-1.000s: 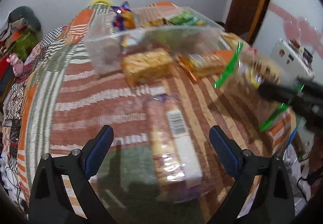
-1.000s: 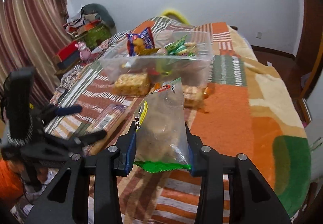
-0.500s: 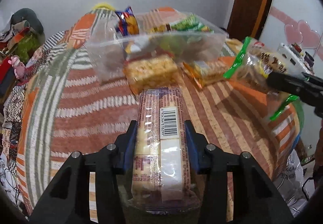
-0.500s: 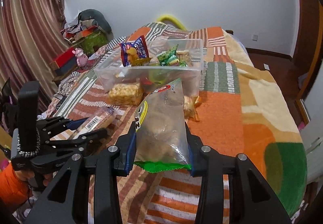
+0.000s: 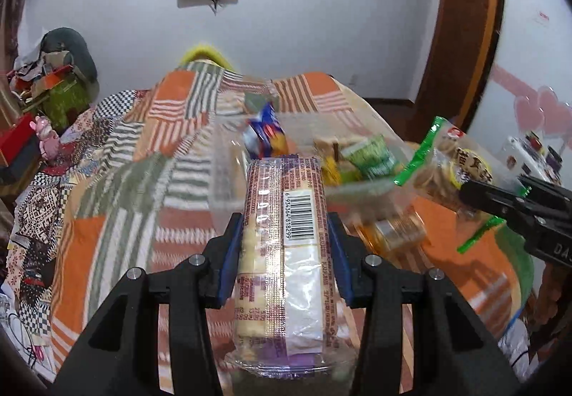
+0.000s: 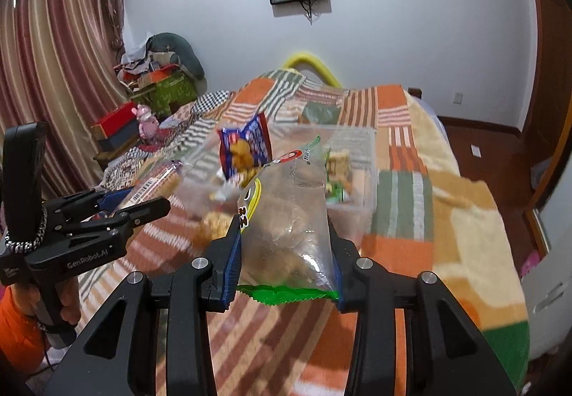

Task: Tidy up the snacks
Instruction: 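Carry bread roll with left tool while right tool carries cookie bag into box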

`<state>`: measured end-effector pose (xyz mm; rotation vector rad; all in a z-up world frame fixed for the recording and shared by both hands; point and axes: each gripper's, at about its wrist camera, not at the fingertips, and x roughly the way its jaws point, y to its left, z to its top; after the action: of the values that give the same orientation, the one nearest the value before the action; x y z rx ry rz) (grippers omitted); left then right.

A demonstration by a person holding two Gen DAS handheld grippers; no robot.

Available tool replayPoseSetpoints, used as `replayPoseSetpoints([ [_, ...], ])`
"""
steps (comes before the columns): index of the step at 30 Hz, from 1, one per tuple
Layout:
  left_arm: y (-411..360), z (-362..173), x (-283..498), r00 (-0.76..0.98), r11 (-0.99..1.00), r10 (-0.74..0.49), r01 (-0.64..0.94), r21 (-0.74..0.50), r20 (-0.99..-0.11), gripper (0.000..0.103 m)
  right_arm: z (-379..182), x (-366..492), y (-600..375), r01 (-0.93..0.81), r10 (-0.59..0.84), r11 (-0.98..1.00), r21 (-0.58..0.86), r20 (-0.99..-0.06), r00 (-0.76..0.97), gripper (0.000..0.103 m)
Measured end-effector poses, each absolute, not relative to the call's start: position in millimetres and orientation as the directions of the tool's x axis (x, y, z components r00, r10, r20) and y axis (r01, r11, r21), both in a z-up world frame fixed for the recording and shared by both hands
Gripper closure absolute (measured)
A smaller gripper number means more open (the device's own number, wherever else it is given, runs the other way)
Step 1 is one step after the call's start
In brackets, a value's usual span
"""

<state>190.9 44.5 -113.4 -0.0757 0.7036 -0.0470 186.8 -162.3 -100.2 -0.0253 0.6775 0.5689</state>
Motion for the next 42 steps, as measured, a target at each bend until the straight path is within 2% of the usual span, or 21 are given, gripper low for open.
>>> replayPoseSetpoints([
  [13, 83, -120, 274, 0.77, 0.986, -0.003, -0.106, -0.133, -0.637, 0.058, -104, 246, -123, -0.5, 0.481, 0.853, 0.149, -0.597, 0.642, 0.066],
  [19, 90, -130, 307, 0.751, 0.977, -0.037, -0.112, -0.182, -0.66, 0.058, -114, 274, -102, -0.494, 0.462, 0.858, 0.139, -0.629, 0.625, 0.066],
  [32, 81, -146, 335, 0.722, 0.986, -0.062, -0.065, -0.157, -0.689, 0.058, -134, 301, -83, -0.48, 0.389, 0.874, 0.08, -0.709, 0.589, 0.064],
  [35, 80, -148, 332, 0.715, 0.986, -0.07, -0.057, -0.157, -0.696, 0.054, -131, 299, -88, -0.481, 0.395, 0.872, 0.091, -0.713, 0.58, 0.062],
  [39, 73, -143, 322, 0.714, 0.99, -0.067, -0.041, -0.138, -0.697, 0.042, -123, 293, -96, -0.487, 0.405, 0.869, 0.093, -0.699, 0.59, 0.052],
  [42, 65, -133, 309, 0.726, 0.995, -0.05, -0.026, -0.1, -0.686, 0.039, -114, 281, -107, -0.492, 0.42, 0.865, 0.099, -0.68, 0.601, 0.047],
])
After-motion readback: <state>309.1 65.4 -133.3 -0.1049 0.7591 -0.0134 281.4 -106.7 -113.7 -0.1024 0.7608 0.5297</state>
